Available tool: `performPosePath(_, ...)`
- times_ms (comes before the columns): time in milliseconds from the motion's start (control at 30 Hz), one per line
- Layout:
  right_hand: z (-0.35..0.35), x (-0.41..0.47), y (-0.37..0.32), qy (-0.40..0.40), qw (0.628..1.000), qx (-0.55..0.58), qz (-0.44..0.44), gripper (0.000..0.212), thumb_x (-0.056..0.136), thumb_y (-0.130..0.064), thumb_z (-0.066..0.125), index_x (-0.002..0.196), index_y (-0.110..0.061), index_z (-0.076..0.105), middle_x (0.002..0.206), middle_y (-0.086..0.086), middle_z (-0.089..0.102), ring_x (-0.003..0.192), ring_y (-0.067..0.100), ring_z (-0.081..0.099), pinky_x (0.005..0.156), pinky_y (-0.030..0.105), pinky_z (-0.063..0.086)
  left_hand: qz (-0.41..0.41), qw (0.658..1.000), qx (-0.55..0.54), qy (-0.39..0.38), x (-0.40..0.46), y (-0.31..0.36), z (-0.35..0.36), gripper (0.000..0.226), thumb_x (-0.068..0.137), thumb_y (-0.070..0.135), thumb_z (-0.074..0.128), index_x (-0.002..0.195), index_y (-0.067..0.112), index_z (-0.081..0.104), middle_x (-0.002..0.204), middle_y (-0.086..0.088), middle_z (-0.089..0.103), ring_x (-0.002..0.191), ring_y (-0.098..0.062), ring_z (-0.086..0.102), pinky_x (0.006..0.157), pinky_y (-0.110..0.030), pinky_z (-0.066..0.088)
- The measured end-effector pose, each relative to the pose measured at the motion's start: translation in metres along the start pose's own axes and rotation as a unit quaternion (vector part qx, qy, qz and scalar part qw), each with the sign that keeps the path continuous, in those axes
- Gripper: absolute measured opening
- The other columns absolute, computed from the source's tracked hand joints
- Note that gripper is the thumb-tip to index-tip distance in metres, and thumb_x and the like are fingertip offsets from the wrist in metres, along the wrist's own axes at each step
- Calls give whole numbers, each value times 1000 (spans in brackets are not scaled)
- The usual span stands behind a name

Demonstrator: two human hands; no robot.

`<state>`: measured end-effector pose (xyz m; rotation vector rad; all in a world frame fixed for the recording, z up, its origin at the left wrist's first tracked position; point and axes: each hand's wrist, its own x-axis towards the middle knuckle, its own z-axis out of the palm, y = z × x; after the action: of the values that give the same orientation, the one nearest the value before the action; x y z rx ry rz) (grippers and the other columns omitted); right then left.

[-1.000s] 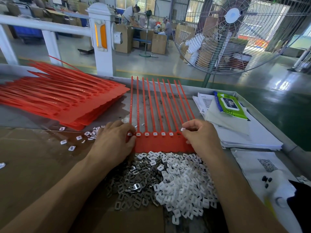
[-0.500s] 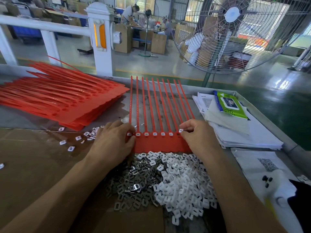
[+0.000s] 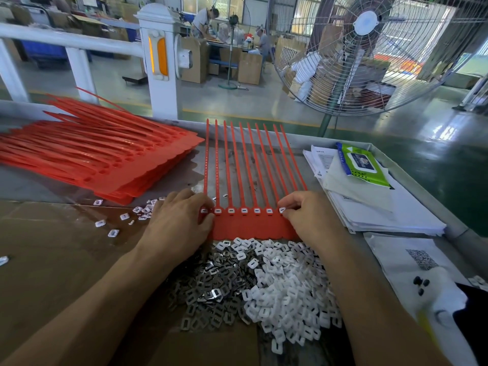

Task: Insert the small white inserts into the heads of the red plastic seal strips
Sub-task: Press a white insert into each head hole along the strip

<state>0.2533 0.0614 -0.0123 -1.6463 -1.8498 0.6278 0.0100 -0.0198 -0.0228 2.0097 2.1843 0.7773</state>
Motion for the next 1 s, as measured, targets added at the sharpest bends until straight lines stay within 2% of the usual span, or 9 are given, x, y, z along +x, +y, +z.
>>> performPosePath(100,-1,-2,-2,-1,1000,8,7,23,96,-9,67,106,-27,79,109,-6,74,99,10,68,91,30,57,0,1000,3,3,0,0,1,24,94,41,59,117,35,64,120,7,59,120,-21,49,104,-42,35)
performPosePath(300,-2,-5,-5,1,1000,-12,-3,29,98,-9,65,120,-24,75,117,-5,73,106,10,67,95,27,54,2,1000,2,5,1,0,1,24,94,41,58,117,36,64,118,8,59,120,-20,49,104,-42,35)
performPosePath(367,-4,-7,-5,20,1000,-22,-10,28,98,-9,64,123,-20,73,116,-4,73,105,9,66,91,24,51,2,1000,2,5,1,0,1,25,94,42,58,118,36,64,118,8,59,120,-20,49,105,-42,34)
performPosePath(467,-6,-10,-7,41,998,-50,-18,24,96,-10,63,114,-19,77,111,-5,75,98,9,66,84,22,48,3,1000,5,5,1,0,1,25,94,42,58,118,36,63,118,8,59,119,-20,49,104,-41,34)
performPosePath(633,-8,-14,-11,24,997,-72,-23,26,95,-9,63,112,-19,80,113,-2,77,95,12,68,79,22,49,2,1000,3,4,1,0,0,25,95,42,57,118,37,63,119,8,58,120,-20,48,104,-41,33)
performPosePath(733,-8,-18,-14,10,995,-93,-33,29,95,-7,60,114,-18,80,116,1,77,99,17,71,86,29,55,2,1000,8,2,1,1,0,26,95,43,57,119,37,63,120,8,58,120,-20,48,104,-41,33)
performPosePath(800,-7,-20,-16,-10,992,-116,-39,31,95,-6,59,114,-18,79,114,4,77,95,21,71,87,36,59,1,1000,8,0,0,1,0,26,95,43,57,119,37,63,120,8,58,120,-20,48,104,-41,33)
performPosePath(900,-9,-24,-21,-17,984,-168,-51,32,96,-8,58,118,-18,78,121,4,72,100,23,70,92,37,56,-1,1000,8,0,0,1,0,26,95,42,57,119,36,63,120,7,58,120,-20,48,104,-41,33)
performPosePath(1000,-10,-28,-27,-28,967,-243,-73,25,93,-6,54,94,-13,78,105,8,68,81,23,62,71,30,46,-1,1000,8,2,0,2,0,25,94,41,58,117,36,64,120,7,59,120,-21,49,104,-40,33)
